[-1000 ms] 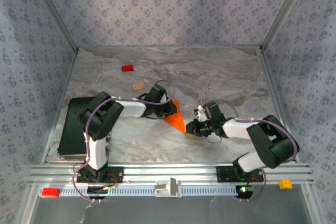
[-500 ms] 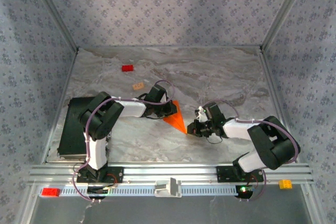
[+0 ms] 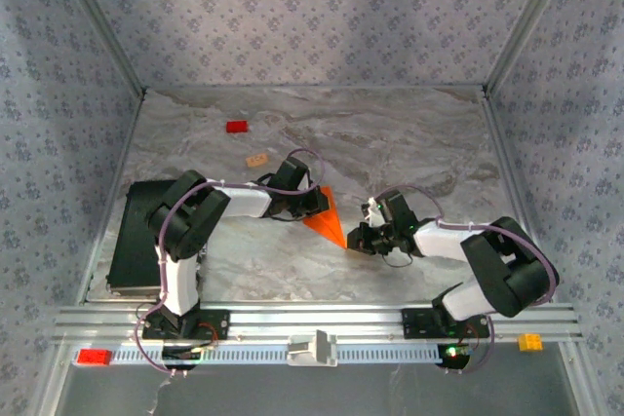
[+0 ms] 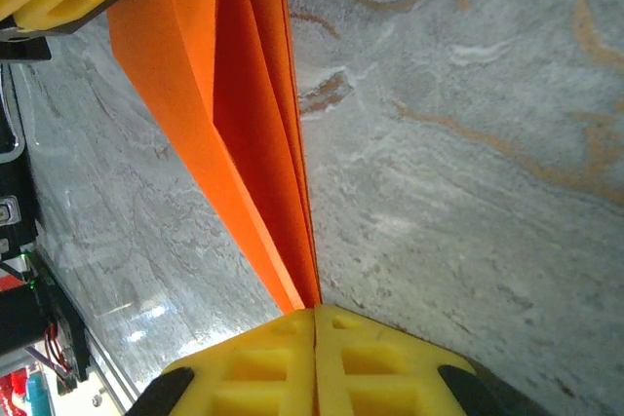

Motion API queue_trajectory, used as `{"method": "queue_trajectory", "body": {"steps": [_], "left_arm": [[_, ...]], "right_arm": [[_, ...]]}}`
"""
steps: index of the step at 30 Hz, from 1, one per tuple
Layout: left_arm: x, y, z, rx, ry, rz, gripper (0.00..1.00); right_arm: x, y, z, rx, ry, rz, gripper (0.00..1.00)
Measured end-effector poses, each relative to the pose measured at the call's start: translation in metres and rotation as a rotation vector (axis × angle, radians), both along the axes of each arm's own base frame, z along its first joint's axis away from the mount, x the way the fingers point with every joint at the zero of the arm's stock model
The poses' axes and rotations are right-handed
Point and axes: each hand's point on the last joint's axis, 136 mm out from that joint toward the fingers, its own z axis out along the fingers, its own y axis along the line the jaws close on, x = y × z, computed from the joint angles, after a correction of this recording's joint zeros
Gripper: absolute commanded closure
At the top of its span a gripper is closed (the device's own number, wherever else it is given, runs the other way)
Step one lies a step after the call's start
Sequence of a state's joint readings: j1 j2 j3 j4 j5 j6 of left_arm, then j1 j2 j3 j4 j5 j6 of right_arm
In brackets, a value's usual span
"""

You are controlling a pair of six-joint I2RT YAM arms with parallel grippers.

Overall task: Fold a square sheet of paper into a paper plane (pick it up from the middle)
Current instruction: Fourth fold the wing at the center of the table.

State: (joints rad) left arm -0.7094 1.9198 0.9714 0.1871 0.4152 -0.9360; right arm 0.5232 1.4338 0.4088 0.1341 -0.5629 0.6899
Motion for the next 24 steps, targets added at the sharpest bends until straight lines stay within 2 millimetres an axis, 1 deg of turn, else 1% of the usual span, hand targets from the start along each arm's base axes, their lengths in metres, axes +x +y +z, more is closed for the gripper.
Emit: {"method": "queue_trajectory", "body": {"steps": [14, 19, 24], "left_arm": [[0.0001, 0.0001, 0.0000, 0.000, 0.000, 0.000, 0.90], [-0.0004, -0.0001, -0.0001, -0.001, 0.002, -0.002, 0.90], [-0.0004, -0.0001, -0.0002, -0.001, 0.003, -0.002, 0.90]], "right_arm": [[-0.0004, -0.0005, 0.0004, -0.012, -0.009, -0.001, 0.89], [-0.0025, -0.0022, -0.0001, -0.023, -0.005, -0.002, 0.96], [-0.0025, -0.0024, -0.0001, -0.026, -0.007, -0.002, 0.95]]}}
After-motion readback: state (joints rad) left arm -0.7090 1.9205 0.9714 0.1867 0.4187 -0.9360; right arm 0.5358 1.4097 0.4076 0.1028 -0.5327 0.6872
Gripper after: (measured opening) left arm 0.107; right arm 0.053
